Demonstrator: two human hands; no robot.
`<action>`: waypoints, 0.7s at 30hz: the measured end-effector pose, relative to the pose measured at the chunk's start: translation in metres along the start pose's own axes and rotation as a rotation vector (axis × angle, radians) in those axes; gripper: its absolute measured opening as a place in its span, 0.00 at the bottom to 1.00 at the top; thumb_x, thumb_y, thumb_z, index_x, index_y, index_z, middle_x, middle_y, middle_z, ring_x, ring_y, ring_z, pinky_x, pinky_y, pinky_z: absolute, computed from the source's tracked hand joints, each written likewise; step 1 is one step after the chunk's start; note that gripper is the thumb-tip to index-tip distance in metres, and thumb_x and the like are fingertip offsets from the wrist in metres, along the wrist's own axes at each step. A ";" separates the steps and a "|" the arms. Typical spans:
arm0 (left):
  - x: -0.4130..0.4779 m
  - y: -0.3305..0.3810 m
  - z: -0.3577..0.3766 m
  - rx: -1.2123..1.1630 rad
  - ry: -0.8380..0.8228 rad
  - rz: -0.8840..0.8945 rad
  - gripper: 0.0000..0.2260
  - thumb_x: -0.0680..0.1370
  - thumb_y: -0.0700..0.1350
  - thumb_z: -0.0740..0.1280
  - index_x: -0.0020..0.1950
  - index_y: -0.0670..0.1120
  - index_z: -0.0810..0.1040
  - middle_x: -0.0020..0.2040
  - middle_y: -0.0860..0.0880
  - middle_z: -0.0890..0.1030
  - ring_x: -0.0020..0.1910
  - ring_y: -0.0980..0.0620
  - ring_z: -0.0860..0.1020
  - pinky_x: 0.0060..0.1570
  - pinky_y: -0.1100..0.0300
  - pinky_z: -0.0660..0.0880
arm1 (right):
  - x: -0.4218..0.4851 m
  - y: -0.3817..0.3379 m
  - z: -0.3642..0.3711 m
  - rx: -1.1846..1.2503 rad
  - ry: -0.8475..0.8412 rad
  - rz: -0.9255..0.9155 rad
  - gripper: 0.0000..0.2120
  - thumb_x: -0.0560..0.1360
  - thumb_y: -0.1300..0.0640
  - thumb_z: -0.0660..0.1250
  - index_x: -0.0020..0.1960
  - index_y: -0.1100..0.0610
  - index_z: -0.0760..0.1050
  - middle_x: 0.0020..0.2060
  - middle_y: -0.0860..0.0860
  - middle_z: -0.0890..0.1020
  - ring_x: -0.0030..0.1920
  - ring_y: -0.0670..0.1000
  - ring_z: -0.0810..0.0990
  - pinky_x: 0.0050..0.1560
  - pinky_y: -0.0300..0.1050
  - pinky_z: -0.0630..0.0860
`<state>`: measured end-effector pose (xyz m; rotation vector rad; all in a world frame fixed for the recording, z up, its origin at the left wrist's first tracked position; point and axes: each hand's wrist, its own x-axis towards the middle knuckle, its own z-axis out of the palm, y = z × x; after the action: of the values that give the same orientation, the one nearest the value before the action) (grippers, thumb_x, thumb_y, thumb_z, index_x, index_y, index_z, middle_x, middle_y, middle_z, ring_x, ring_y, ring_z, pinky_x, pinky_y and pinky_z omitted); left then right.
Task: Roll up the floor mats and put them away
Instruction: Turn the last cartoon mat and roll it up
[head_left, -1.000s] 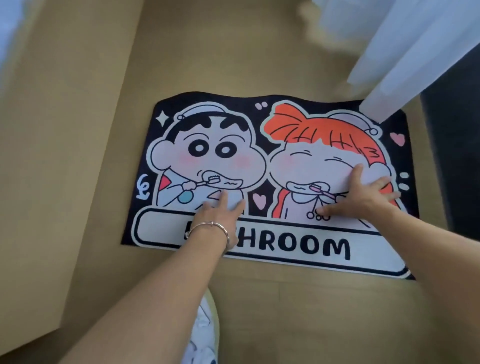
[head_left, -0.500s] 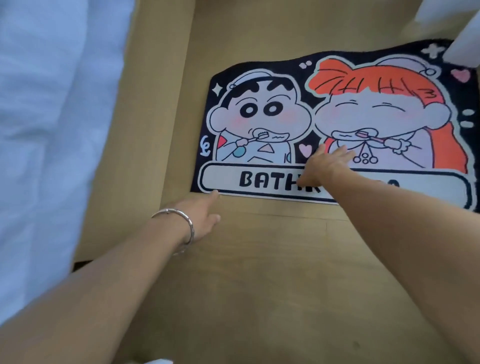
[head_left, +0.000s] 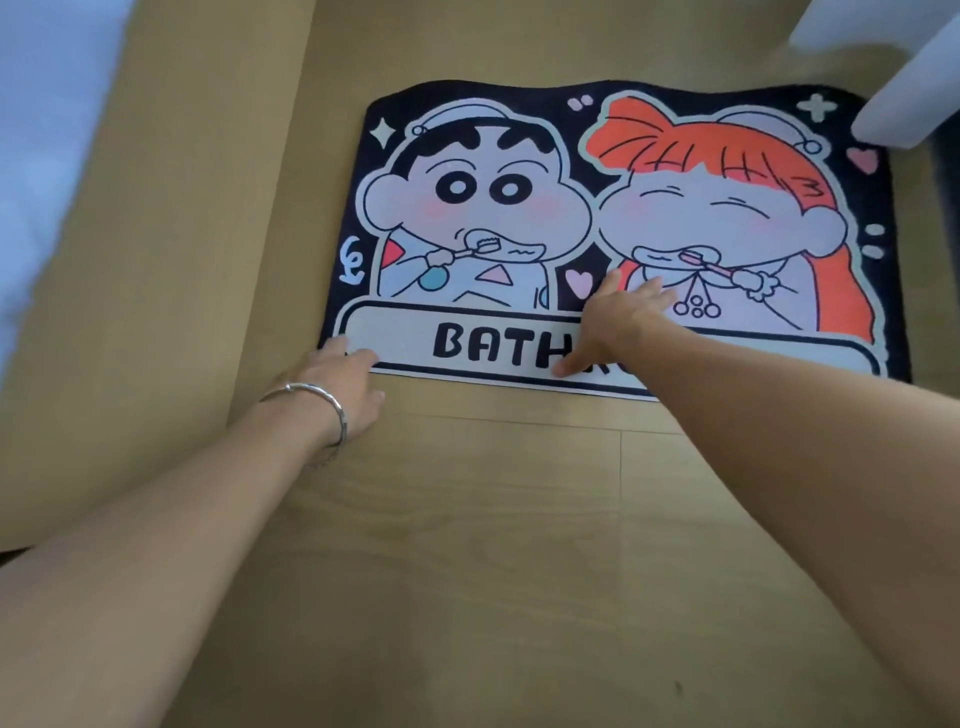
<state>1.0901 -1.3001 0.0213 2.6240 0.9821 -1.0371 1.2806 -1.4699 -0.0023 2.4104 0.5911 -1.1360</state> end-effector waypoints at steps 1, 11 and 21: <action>0.008 -0.005 -0.001 -0.044 0.013 -0.027 0.22 0.80 0.50 0.59 0.73 0.50 0.63 0.77 0.46 0.52 0.73 0.44 0.59 0.69 0.52 0.63 | -0.001 0.000 -0.002 -0.004 0.000 -0.007 0.60 0.68 0.31 0.67 0.75 0.64 0.32 0.76 0.63 0.43 0.74 0.70 0.43 0.73 0.66 0.48; 0.064 -0.014 0.012 -0.442 -0.029 -0.133 0.28 0.77 0.45 0.60 0.76 0.54 0.57 0.73 0.42 0.58 0.68 0.40 0.66 0.65 0.50 0.66 | -0.002 -0.005 -0.006 0.073 0.043 0.009 0.63 0.66 0.36 0.72 0.75 0.68 0.34 0.74 0.70 0.47 0.73 0.73 0.46 0.72 0.67 0.49; 0.083 0.015 -0.013 -0.591 0.313 -0.182 0.11 0.75 0.36 0.57 0.55 0.37 0.75 0.59 0.36 0.76 0.57 0.36 0.75 0.47 0.52 0.72 | -0.004 -0.008 -0.001 0.223 0.147 0.020 0.55 0.69 0.41 0.74 0.76 0.66 0.43 0.74 0.69 0.51 0.74 0.71 0.47 0.73 0.65 0.49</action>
<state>1.1513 -1.2637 -0.0247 2.2528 1.3612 -0.2816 1.2749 -1.4631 -0.0002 2.7017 0.5069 -1.0735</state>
